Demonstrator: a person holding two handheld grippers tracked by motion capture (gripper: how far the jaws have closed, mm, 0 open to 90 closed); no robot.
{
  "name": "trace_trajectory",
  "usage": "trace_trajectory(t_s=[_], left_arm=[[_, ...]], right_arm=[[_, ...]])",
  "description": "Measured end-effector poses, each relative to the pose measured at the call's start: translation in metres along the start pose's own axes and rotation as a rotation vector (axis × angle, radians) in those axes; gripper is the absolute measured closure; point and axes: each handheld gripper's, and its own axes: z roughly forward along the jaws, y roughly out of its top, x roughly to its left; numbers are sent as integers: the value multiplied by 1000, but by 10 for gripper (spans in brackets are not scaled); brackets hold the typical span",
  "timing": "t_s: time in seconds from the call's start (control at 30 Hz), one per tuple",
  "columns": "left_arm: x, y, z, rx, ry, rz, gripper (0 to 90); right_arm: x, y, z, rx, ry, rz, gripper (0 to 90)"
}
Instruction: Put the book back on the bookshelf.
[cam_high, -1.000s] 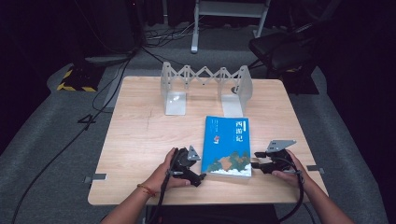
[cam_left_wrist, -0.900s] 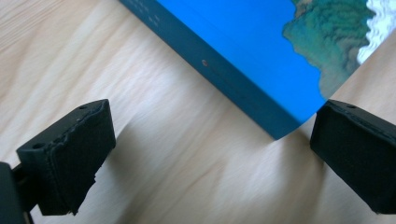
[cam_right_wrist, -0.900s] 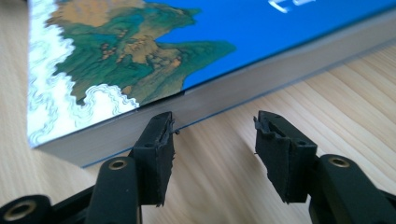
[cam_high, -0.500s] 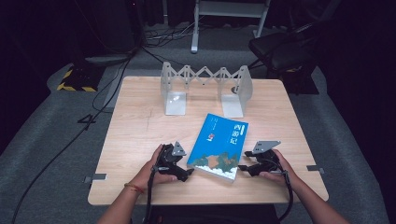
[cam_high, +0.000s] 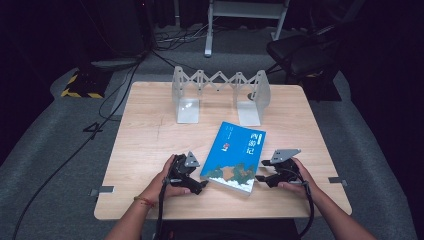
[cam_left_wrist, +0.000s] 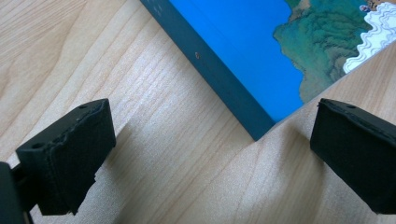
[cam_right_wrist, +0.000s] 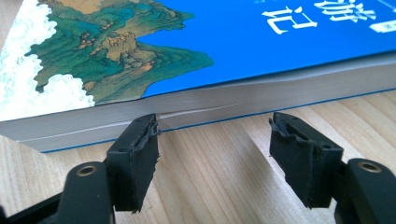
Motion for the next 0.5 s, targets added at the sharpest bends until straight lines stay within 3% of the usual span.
trace_trajectory(t_s=[0.3, 0.43, 0.5], left_arm=[[-1, 0, 0, 0, -1, 0, 7], [-1, 0, 0, -1, -1, -1, 7], [-1, 0, 0, 0, -1, 1, 7]], right_arm=[[0, -2, 0, -7, 6, 15, 353], [-1, -3, -2, -23, 19, 24, 404], [1, -3, 1, 6, 17, 14, 399]])
